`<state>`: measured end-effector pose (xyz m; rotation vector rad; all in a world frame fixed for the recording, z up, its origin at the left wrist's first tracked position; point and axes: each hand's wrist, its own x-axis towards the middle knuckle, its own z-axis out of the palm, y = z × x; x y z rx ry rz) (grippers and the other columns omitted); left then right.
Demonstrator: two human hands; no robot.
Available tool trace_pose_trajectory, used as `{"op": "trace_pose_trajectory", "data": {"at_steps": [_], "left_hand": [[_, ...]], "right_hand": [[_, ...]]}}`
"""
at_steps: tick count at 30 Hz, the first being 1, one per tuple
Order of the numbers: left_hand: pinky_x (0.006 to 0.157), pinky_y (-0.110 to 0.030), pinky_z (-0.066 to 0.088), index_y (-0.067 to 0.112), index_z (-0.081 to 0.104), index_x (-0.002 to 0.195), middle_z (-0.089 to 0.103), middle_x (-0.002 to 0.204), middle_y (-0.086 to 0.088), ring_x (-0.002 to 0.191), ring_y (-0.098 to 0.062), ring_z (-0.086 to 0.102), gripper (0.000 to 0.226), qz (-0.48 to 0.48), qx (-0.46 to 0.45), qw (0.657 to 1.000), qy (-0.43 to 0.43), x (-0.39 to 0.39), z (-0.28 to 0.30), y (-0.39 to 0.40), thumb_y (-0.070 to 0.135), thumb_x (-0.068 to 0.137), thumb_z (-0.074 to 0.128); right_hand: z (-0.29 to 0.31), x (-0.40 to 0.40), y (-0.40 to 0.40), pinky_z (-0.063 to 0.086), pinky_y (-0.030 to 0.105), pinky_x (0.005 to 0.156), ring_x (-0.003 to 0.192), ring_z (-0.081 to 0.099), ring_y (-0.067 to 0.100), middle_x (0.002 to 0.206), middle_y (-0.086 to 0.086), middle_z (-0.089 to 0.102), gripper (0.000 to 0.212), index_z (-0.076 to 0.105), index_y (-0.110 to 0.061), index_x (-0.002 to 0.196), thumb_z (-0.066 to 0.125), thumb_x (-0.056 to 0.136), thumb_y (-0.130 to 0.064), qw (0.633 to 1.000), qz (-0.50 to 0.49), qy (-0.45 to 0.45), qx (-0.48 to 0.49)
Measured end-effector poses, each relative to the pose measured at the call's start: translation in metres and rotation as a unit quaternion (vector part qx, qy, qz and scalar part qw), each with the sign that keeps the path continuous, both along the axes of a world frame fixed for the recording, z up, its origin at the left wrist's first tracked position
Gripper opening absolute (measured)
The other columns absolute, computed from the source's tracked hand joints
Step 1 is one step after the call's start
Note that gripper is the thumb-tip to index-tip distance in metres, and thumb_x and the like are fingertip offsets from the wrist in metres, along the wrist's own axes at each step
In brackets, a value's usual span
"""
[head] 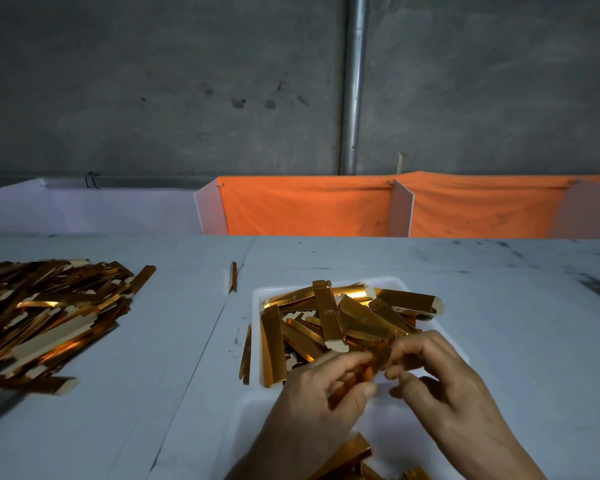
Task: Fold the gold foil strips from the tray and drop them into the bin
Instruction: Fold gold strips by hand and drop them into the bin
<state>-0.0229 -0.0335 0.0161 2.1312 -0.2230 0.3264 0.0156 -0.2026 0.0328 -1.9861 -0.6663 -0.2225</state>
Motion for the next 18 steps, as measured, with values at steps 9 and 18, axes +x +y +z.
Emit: {"op": "trace_pose_trajectory", "data": {"at_steps": [9,18], "left_hand": [[0.073,-0.005,0.039,0.019,0.058,0.126,0.055,0.092,0.022,0.083,0.013,0.054,0.033,-0.09,0.087,0.992,-0.002,0.001,-0.001,0.002,0.026,0.101,0.037],[0.082,-0.021,0.044,0.049,0.057,0.118,0.056,0.096,0.026,0.096,0.002,0.055,0.028,-0.116,-0.034,0.985,0.126,0.002,-0.006,0.005,0.047,0.091,0.047]], "right_hand": [[0.012,0.008,-0.019,0.058,0.034,0.063,0.073,0.071,0.034,0.087,0.016,0.072,0.02,0.064,-0.012,0.11,0.057,0.092,-0.008,0.906,0.162,0.392,0.005],[-0.001,0.01,-0.011,0.056,0.028,0.064,0.077,0.072,0.027,0.085,0.018,0.072,0.027,0.072,-0.011,0.092,0.069,0.071,-0.028,0.908,0.128,0.392,0.069]]}}
